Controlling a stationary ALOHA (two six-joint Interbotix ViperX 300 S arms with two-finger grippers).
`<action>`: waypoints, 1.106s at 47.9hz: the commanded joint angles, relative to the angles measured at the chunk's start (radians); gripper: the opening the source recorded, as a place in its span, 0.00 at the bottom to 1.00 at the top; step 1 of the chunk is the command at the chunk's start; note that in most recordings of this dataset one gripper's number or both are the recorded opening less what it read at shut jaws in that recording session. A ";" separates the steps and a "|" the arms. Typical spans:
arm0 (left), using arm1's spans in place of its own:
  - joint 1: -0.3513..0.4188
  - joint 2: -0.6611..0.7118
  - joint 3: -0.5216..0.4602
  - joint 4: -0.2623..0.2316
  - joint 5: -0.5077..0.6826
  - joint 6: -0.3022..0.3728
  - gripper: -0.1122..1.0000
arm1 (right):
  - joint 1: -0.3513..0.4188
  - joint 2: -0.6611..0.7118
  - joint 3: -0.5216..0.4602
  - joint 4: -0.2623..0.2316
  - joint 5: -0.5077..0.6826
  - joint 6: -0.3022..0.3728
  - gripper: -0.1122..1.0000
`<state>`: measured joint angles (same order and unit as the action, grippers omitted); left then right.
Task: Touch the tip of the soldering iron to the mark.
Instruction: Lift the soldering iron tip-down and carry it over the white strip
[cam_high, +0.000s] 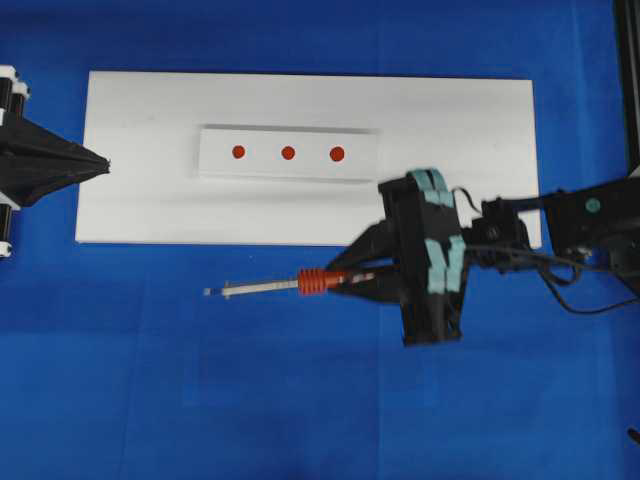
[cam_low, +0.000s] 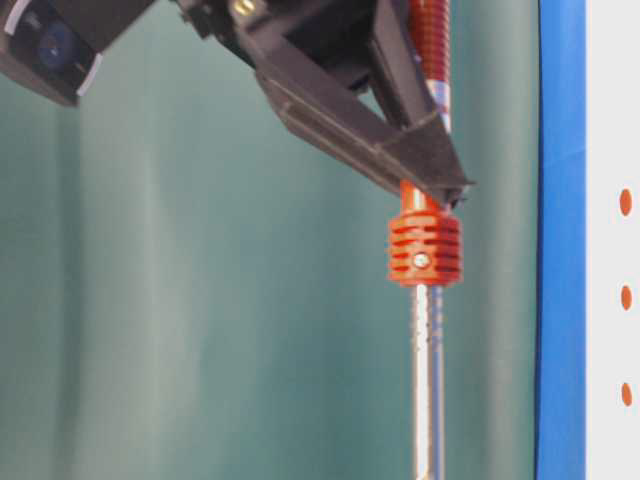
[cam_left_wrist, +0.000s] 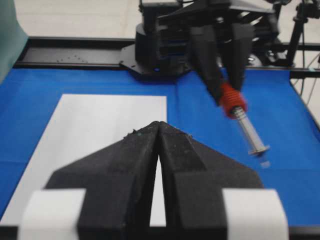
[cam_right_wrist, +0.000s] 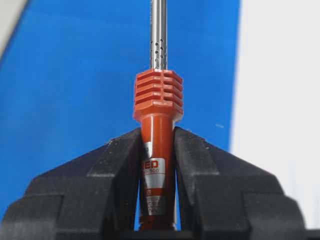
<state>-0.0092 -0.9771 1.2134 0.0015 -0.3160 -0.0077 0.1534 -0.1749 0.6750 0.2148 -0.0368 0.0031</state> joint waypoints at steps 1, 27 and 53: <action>0.002 0.005 -0.011 0.000 -0.009 -0.002 0.10 | -0.055 -0.011 -0.026 -0.034 0.021 -0.014 0.16; 0.002 0.009 -0.009 0.000 -0.009 0.000 0.10 | -0.382 0.009 -0.071 -0.209 0.126 -0.126 0.16; 0.002 0.012 -0.009 0.000 -0.014 0.000 0.10 | -0.402 0.061 -0.140 -0.212 0.396 -0.135 0.16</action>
<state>-0.0107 -0.9725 1.2134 0.0015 -0.3206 -0.0077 -0.2470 -0.1043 0.5706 0.0077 0.3390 -0.1289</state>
